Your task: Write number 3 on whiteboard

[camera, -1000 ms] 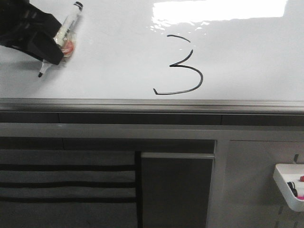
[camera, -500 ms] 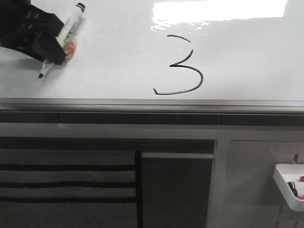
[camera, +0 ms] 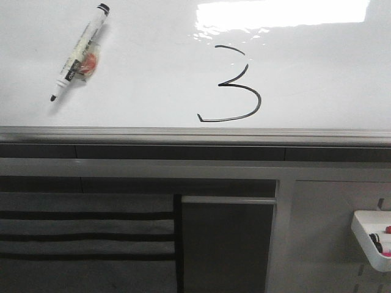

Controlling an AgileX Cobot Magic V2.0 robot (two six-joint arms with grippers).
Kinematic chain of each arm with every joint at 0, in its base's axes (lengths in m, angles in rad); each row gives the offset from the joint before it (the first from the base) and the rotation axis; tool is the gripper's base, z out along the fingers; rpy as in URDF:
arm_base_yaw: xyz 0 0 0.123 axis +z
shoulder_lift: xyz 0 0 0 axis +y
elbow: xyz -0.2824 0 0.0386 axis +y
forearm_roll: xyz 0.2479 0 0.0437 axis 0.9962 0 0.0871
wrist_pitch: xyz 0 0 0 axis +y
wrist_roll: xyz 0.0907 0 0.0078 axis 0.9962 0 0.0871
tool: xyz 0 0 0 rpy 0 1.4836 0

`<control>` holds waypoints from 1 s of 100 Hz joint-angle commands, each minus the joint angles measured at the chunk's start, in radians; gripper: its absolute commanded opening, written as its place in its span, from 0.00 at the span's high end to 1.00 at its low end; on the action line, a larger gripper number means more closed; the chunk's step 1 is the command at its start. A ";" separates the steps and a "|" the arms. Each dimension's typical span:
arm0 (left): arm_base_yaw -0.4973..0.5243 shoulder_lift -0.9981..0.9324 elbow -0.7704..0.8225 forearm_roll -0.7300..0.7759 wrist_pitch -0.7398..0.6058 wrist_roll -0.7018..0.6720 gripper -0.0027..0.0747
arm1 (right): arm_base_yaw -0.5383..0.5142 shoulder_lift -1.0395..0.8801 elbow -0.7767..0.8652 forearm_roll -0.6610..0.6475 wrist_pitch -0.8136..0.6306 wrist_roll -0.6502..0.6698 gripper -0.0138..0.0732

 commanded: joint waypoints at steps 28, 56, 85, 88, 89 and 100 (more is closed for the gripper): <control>0.056 -0.491 0.301 0.033 -0.172 -0.078 0.57 | -0.028 -0.376 0.319 -0.003 -0.294 0.048 0.46; 0.056 -0.654 0.544 -0.050 -0.422 -0.104 0.76 | -0.028 -0.533 0.415 0.003 -0.312 0.049 0.66; 0.056 -0.657 0.614 -0.095 -0.524 -0.117 0.99 | -0.028 -0.537 0.417 0.003 -0.289 0.049 0.93; 0.056 -0.657 0.619 -0.095 -0.524 -0.117 0.99 | -0.028 -0.537 0.417 0.003 -0.289 0.049 0.93; 0.056 -0.657 0.619 -0.095 -0.524 -0.117 0.99 | -0.028 -0.537 0.417 0.003 -0.287 0.049 0.93; 0.056 -0.657 0.629 -0.095 -0.524 -0.117 0.99 | -0.028 -0.537 0.417 0.003 -0.287 0.049 0.93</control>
